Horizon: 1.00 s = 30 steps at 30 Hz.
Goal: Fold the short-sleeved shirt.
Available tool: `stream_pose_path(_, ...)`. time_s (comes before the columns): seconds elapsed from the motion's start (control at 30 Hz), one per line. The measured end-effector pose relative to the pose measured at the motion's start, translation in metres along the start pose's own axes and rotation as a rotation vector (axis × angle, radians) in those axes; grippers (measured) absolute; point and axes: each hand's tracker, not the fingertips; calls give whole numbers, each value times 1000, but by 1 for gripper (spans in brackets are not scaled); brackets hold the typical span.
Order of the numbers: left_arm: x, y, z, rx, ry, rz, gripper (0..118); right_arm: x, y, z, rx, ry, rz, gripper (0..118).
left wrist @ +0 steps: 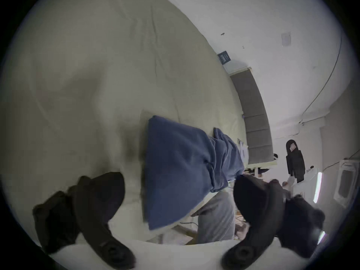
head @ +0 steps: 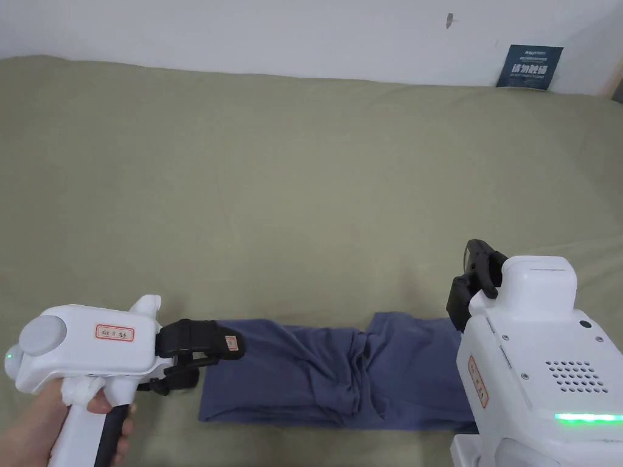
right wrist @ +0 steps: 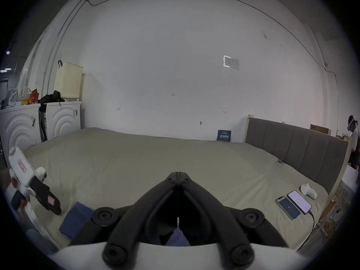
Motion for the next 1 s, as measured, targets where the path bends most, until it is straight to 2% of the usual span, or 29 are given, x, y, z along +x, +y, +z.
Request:
stream_pose_path(0.13, 6, 1, -21, 17, -71, -14, 111, 2, 0, -1, 2, -8, -1, 0)
stream_pose_path(0.17, 8, 3, -25, 28, -83, 7, 108, 3, 0, -2, 3, -12, 0, 0)
stream_pose_path(0.2, 10, 5, -27, 31, -78, 3, 98, 3, 1, -2, 2, -11, 1, 0)
stream_pose_path(0.23, 13, 5, -27, 43, -47, -8, 52, 4, 1, -2, 1, -12, 0, 0)
stream_pose_path(0.27, 16, 5, -29, 40, 15, -35, 12, 5, 2, -2, 2, -14, -2, 0)
stream_pose_path(0.3, 19, 3, -29, 50, 61, -58, 12, 6, 3, -1, 6, -15, -2, 0)
stream_pose_path(0.33, 18, 4, -26, 31, 20, -49, 12, 7, 4, 0, 8, -18, -2, 0)
stream_pose_path(0.5, 21, -2, 20, 127, 15, 6, 12, 11, 9, 1, 11, -20, -1, 0)
stream_pose_path(0.8, 33, -14, 144, 294, 337, -18, 12, 9, 14, 1, 22, 2, -3, 0)
stream_pose_path(0.9, 58, -13, 153, 316, 462, -96, 12, 6, 16, 1, 25, 10, 1, 0)
stream_pose_path(1.0, 92, -13, 137, 291, 482, -155, 12, 3, 17, 1, 31, 13, 2, 0)
